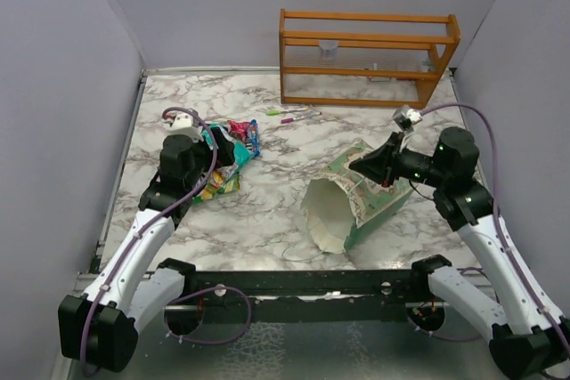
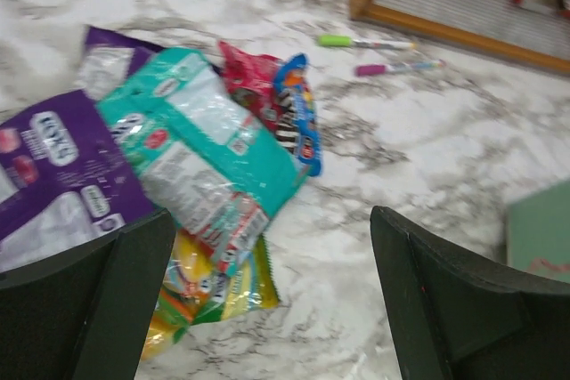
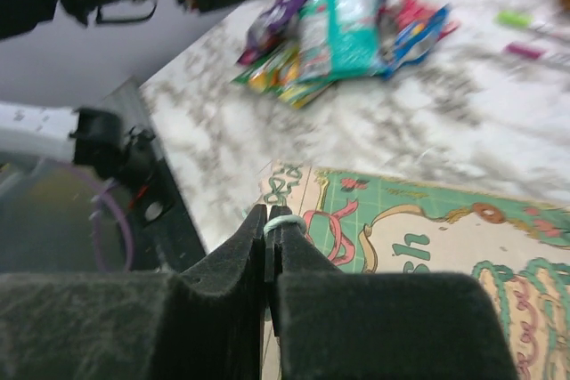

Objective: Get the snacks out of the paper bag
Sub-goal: Adjust the paper bag at the center of the board.

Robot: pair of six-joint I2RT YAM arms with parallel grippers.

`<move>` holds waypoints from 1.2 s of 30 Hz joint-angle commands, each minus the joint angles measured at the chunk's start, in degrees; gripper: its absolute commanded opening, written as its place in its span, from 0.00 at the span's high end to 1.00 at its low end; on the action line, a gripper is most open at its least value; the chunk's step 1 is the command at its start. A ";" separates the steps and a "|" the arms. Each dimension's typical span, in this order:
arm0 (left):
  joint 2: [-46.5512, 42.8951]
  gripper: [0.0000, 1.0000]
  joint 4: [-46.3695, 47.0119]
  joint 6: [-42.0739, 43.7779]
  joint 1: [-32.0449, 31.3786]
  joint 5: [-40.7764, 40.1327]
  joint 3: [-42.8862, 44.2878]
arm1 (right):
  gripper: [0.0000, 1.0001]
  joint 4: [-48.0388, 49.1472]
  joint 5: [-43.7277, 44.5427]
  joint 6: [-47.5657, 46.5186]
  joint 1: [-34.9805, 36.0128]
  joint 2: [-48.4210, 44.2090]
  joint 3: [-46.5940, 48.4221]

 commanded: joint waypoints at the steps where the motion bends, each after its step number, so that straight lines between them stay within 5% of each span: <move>1: -1.77 0.04 5.50 1.97 -0.70 20.57 0.62 | 0.98 -0.67 19.97 -1.80 0.14 -6.65 1.38; 6: -3.13 0.04 4.81 2.42 -1.25 22.06 0.00 | 0.98 5.51 18.80 -1.21 0.14 -10.18 -0.93; 12: -3.98 0.04 4.00 3.91 -2.09 21.62 0.53 | 0.98 -3.00 51.30 -0.36 0.14 -10.59 5.28; 16: -4.22 0.03 3.58 4.12 -2.65 20.93 0.47 | 0.98 -3.73 64.44 -2.76 0.14 -8.61 10.19; 23: -4.58 0.03 2.97 4.85 -4.53 19.93 0.81 | 0.98 3.54 81.65 -24.28 0.12 0.19 17.10; 30: -4.84 0.03 2.02 5.70 -6.18 18.56 1.09 | 0.98 8.98 69.96 -41.84 0.33 3.02 25.60; 36: -5.78 0.03 1.61 6.14 -6.42 17.93 1.30 | 0.98 -2.50 42.17 -34.25 2.27 7.54 30.59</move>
